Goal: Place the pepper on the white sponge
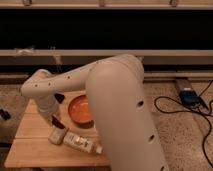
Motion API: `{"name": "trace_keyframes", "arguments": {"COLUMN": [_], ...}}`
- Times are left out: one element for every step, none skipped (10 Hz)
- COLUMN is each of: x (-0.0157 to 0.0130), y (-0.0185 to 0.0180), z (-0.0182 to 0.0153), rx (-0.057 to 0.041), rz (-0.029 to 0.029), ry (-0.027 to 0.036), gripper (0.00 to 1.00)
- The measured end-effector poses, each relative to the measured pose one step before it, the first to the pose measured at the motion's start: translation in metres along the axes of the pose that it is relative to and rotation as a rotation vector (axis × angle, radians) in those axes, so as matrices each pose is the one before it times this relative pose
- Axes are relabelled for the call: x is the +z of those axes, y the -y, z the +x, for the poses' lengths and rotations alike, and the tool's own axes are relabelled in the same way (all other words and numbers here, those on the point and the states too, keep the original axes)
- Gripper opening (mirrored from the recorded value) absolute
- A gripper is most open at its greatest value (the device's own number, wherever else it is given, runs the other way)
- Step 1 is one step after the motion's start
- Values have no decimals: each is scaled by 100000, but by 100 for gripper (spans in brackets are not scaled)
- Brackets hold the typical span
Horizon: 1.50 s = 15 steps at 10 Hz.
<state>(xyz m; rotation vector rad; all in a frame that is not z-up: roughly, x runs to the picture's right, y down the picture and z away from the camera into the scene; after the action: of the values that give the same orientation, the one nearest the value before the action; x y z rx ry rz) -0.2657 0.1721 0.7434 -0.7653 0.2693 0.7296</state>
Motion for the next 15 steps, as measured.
{"name": "trace_keyframes", "arguments": {"x": [569, 741, 434, 459, 284, 279, 203, 165, 194, 159, 166, 210, 100, 51, 34], "y": [-387, -776, -527, -342, -28, -29, -18, -14, 18, 39, 62, 29, 128, 167, 85], "z": [679, 616, 205, 122, 46, -30, -80, -115, -127, -114, -94, -64, -89, -37, -16], "rx": [-964, -1767, -1059, -673, -76, 183, 1185, 1406, 1723, 1563, 1308, 1177, 968, 913, 571], "rz": [-371, -346, -231, -485, -441, -529, 199, 315, 487, 542, 536, 575, 558, 317, 151], "ry": [-753, -987, -642, -590, -139, 261, 643, 771, 731, 544, 322, 156, 342, 181, 61], "gripper": [0, 0, 0, 0, 0, 0, 0, 0, 1, 7, 16, 28, 39, 48, 56]}}
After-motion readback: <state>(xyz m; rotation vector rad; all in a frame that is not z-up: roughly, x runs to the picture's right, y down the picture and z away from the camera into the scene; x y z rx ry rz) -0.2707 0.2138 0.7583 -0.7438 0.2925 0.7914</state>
